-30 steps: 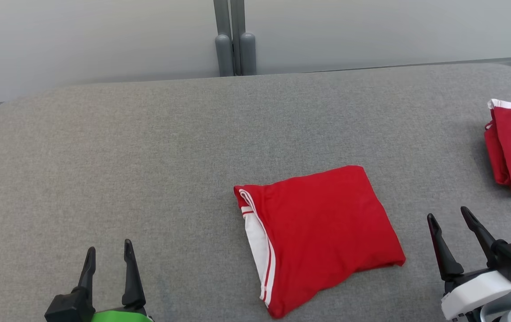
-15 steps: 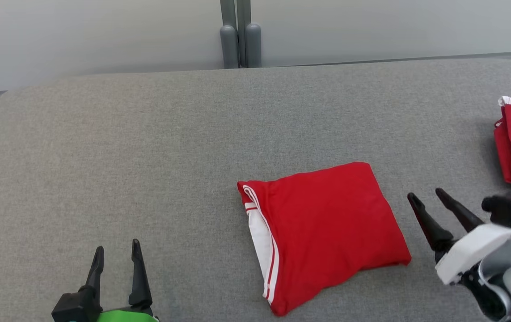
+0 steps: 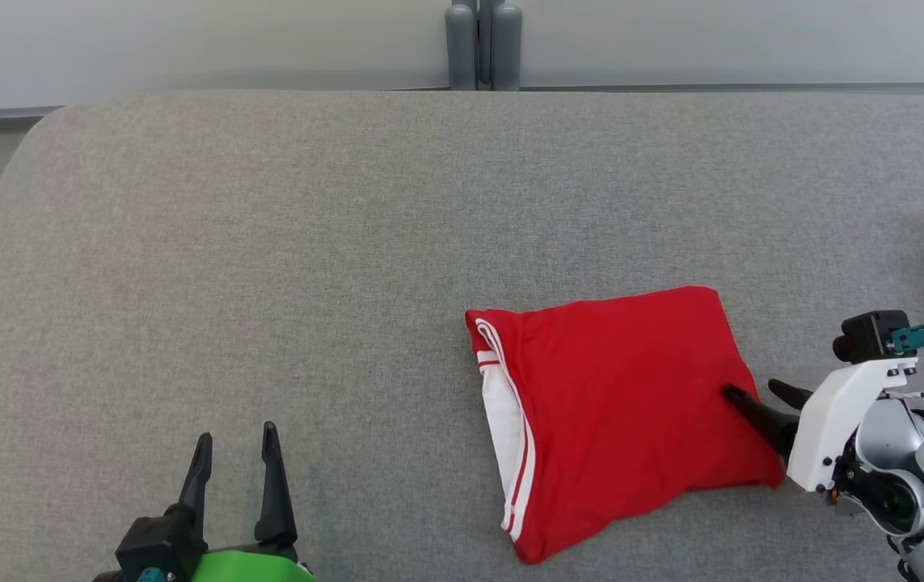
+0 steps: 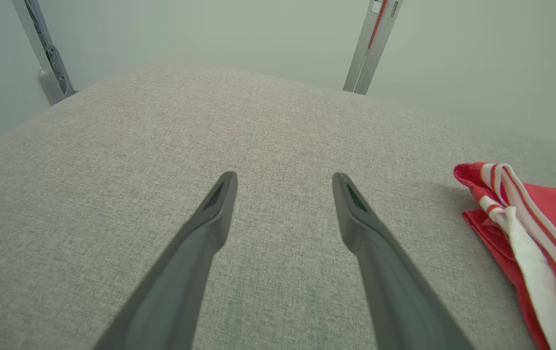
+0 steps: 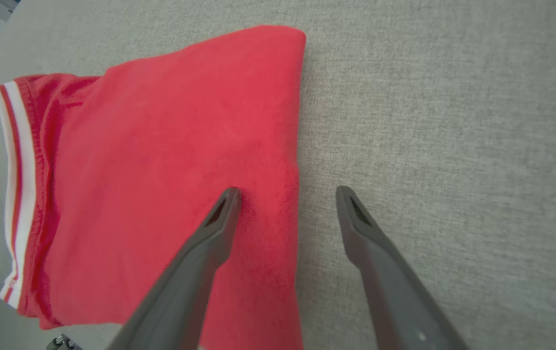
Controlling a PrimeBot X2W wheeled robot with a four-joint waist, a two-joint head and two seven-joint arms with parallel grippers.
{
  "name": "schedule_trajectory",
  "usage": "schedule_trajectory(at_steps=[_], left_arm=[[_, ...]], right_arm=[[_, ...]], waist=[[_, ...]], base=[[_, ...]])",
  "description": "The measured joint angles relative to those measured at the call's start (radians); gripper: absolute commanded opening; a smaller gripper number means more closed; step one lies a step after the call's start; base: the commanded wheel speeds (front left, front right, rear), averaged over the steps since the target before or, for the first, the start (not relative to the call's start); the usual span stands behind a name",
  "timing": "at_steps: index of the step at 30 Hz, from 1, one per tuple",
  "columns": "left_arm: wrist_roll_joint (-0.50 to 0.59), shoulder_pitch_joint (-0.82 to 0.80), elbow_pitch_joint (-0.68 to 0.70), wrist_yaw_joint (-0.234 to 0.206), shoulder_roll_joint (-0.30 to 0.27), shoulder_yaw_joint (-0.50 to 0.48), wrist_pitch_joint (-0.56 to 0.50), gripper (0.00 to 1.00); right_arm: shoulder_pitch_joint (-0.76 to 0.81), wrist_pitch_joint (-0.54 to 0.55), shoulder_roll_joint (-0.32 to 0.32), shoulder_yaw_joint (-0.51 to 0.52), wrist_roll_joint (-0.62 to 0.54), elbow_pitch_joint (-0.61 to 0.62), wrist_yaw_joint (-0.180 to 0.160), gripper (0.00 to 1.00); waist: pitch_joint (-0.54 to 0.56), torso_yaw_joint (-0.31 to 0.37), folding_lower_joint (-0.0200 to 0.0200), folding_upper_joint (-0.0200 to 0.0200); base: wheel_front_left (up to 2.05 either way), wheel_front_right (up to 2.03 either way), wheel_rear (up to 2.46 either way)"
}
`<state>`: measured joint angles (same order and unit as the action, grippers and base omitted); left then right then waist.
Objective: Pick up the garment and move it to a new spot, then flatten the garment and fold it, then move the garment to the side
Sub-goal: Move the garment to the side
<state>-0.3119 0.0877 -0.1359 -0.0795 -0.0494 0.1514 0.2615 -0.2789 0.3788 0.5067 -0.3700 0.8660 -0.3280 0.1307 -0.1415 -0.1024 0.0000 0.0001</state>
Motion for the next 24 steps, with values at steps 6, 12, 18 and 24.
schedule_trajectory(at_steps=[6, 12, 18, 24], left_arm=[[-0.003, -0.026, 0.004, -0.007, 0.0, 0.01, 0.0, 1.0], [-0.007, -0.046, 0.012, -0.017, 0.0, 0.018, 0.0, 1.0], [0.004, -0.056, 0.012, -0.018, 0.0, 0.004, 0.0, 1.0], [0.019, -0.093, 0.014, -0.013, 0.0, 0.005, 0.0, 1.0]], right_arm=[[-0.077, 0.017, -0.063, 0.001, -0.008, -0.123, 0.0, 1.0], [-0.138, 0.015, -0.077, -0.027, 0.015, -0.148, 0.0, 0.0], [-0.221, -0.011, 0.0, -0.014, 0.068, -0.097, 0.001, 0.0], [-0.277, -0.025, 0.153, 0.047, 0.099, -0.027, 0.001, 0.0]], waist=[[-0.03, -0.015, 0.0, 0.0], [-0.062, -0.014, 0.0, 0.0], [-0.079, 0.038, 0.0, 0.0], [-0.094, 0.122, 0.0, 0.0]], base=[[0.0, 0.0, 0.0], [0.0, 0.0, 0.0], [0.0, 0.0, 0.0], [0.0, 0.0, 0.0]])
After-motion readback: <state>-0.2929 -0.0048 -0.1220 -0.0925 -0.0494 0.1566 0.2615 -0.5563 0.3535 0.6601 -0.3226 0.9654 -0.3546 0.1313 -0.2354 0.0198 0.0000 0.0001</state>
